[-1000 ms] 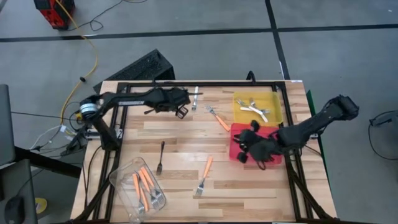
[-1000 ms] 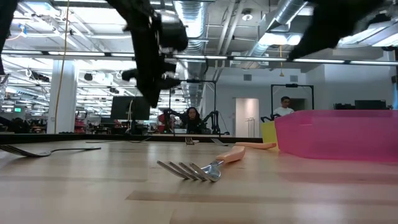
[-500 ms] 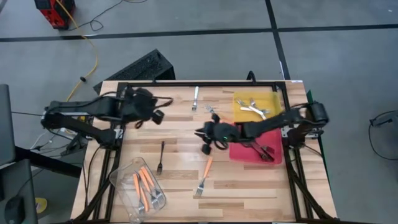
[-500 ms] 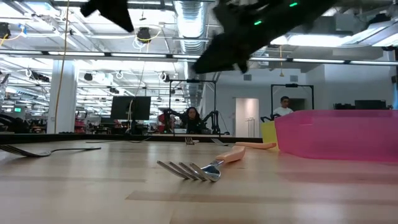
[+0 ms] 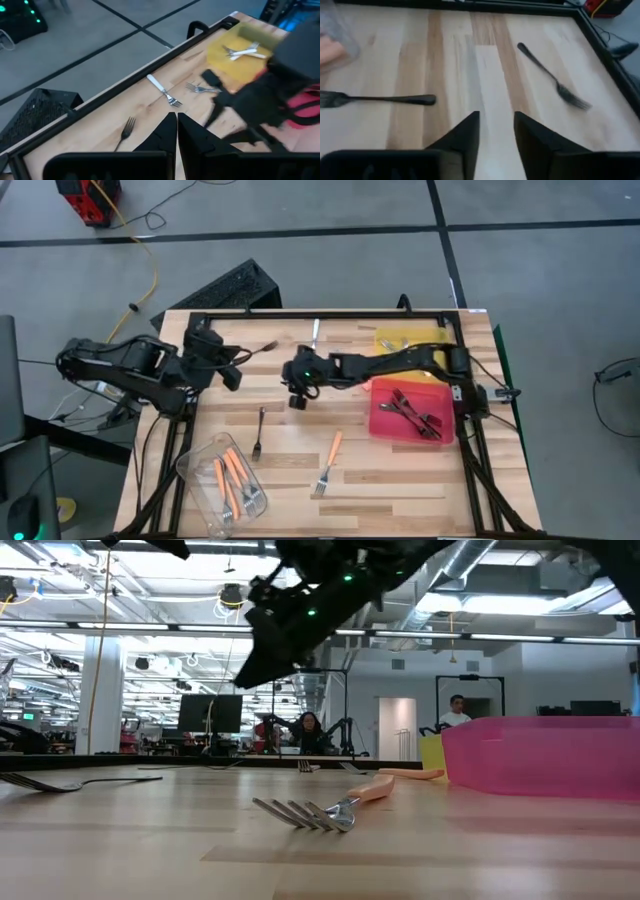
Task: Sort silverware by color (type)
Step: Move the black forks to the center of the table
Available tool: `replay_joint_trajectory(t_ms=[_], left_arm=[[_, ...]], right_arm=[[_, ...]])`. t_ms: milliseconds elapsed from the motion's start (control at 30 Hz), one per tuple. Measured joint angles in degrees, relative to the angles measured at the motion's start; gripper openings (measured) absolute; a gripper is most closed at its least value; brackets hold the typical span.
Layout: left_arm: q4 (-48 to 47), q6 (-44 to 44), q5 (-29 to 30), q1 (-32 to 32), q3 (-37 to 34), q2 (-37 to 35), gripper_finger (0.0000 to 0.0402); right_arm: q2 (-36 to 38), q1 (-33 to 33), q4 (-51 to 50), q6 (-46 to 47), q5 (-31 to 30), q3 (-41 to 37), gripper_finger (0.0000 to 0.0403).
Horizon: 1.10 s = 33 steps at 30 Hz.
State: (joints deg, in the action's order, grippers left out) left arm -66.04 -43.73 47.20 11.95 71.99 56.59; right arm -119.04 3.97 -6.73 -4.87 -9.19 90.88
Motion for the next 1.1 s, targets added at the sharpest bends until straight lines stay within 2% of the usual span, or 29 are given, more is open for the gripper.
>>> replay_joint_trajectory(t_ms=[167,400,533,700,767,933,1033,1100], left_arm=[[-1.3,-0.2,0.0,2.1,0.0,-1.4,0.0000],[-2.5,-0.5,0.0,3.6,0.0,-1.4,0.0000],[-2.5,-0.9,0.7,3.8,0.0,-1.4,0.0000],[-2.8,-1.8,2.8,3.8,0.0,-1.4,0.0000],[-2.8,-2.0,3.8,3.8,0.0,-1.4,0.0000],[-4.0,-2.9,6.5,3.2,0.0,-1.4,0.0000],[-4.6,-2.9,4.9,1.0,0.0,-1.1,0.0000],[-5.5,-2.0,1.9,-1.8,0.0,-0.9,0.0000]], right_arm=[[-5.6,2.1,-6.5,-6.3,0.2,10.7,0.0202],[-12.3,5.2,-12.6,-8.1,0.2,23.6,0.0219],[-16.4,7.2,-14.2,1.2,-0.6,28.7,0.0219],[-21.0,9.7,-18.4,12.3,-7.6,33.8,0.0212],[-22.1,10.8,-23.1,16.0,-8.5,35.8,0.0208],[-23.0,12.6,-26.3,18.4,-8.7,37.7,0.0180],[-22.9,12.8,-27.8,18.1,-8.4,37.7,0.0128],[-22.5,12.7,-29.6,16.6,-6.7,37.7,0.0077]])
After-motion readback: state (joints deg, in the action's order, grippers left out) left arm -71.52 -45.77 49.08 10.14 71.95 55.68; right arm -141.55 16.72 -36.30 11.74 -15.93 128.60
